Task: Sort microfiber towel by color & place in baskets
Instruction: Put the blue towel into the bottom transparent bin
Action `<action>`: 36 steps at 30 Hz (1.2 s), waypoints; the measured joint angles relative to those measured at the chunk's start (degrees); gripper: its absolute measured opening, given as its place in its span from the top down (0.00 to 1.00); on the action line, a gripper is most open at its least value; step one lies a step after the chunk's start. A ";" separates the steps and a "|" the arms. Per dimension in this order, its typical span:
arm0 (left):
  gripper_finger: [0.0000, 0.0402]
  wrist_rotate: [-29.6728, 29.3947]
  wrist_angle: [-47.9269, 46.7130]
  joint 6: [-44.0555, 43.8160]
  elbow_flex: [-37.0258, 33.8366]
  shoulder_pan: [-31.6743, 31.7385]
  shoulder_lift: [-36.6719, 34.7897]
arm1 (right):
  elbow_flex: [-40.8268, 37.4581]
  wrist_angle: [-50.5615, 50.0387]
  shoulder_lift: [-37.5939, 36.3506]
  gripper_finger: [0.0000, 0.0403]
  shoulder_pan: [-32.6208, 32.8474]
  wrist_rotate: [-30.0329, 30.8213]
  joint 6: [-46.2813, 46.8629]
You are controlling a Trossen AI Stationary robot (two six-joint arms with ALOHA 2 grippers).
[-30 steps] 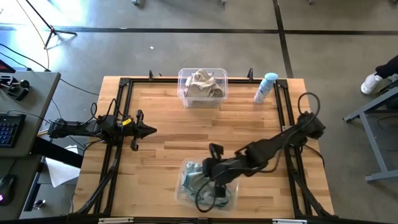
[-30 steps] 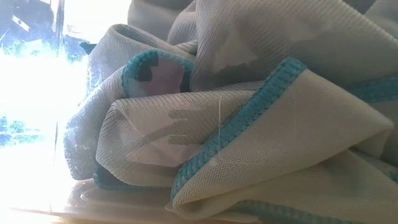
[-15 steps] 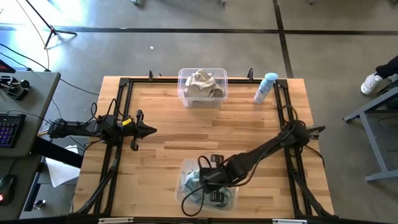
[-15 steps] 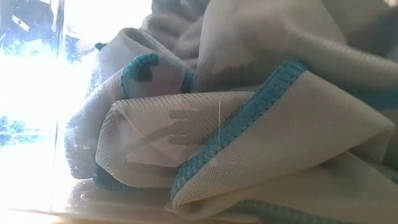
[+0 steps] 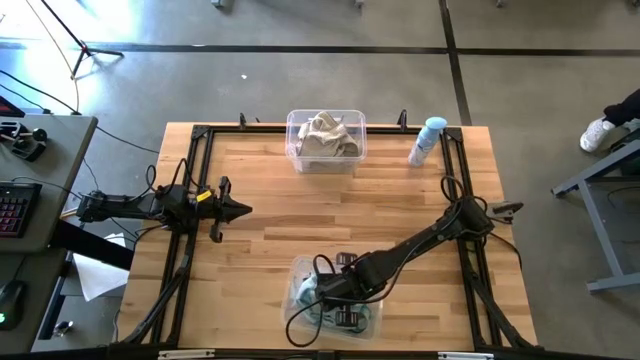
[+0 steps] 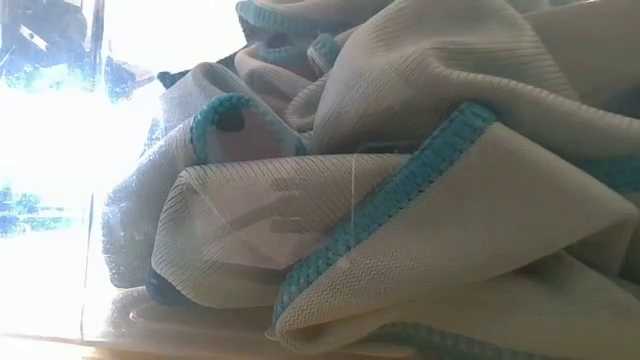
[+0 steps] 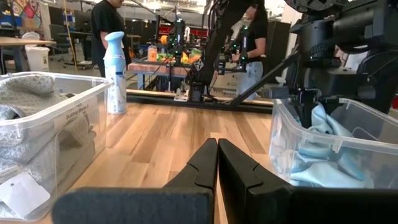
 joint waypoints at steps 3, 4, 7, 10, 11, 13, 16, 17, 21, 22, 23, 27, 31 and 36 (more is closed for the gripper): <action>1.00 0.00 0.02 0.02 0.00 0.00 0.00 | -0.01 -0.09 0.02 0.97 -0.02 0.00 -0.04; 1.00 0.00 0.02 0.02 0.00 -0.01 0.00 | -0.02 -0.14 0.02 0.97 -0.02 0.00 -0.04; 1.00 0.00 0.02 0.00 0.00 0.00 0.00 | -0.09 -0.39 0.25 0.97 -0.05 -0.34 0.01; 1.00 0.00 0.02 0.02 0.00 -0.01 0.00 | -0.17 -0.20 0.52 0.97 0.00 -0.26 -0.14; 1.00 0.01 0.02 0.02 0.00 -0.01 0.00 | -0.17 -0.25 0.52 0.96 0.02 -0.26 -0.26; 1.00 0.02 0.04 0.02 0.00 -0.02 0.02 | -0.17 -0.40 0.24 0.93 -0.02 0.09 -0.25; 1.00 0.00 0.02 0.02 0.00 -0.01 0.01 | -0.22 -0.54 -0.25 0.85 -0.11 0.21 0.03; 1.00 0.00 0.02 0.00 0.00 0.00 0.00 | -0.22 -0.57 -0.53 0.82 -0.11 0.20 0.05; 1.00 0.00 0.02 0.00 0.00 -0.02 0.00 | -0.22 -0.61 -1.93 0.69 -0.11 0.12 0.04; 1.00 0.00 0.02 0.02 0.00 0.00 0.00 | -0.22 -0.54 -2.20 0.66 -0.11 -0.05 0.04; 1.00 0.00 0.02 0.00 0.00 -0.02 0.00 | -0.22 -0.60 -2.71 0.64 -0.11 -0.09 0.04; 1.00 0.00 0.01 0.01 0.00 0.00 0.00 | -0.15 -0.20 -5.13 0.54 -0.11 0.29 0.10; 1.00 0.00 0.02 0.02 0.00 -0.02 0.00 | -0.13 -0.18 -7.49 0.49 -0.09 0.76 -0.21; 1.00 0.00 0.03 0.02 0.00 -0.02 0.00 | -0.09 -0.72 -9.99 0.47 -0.09 3.24 -2.63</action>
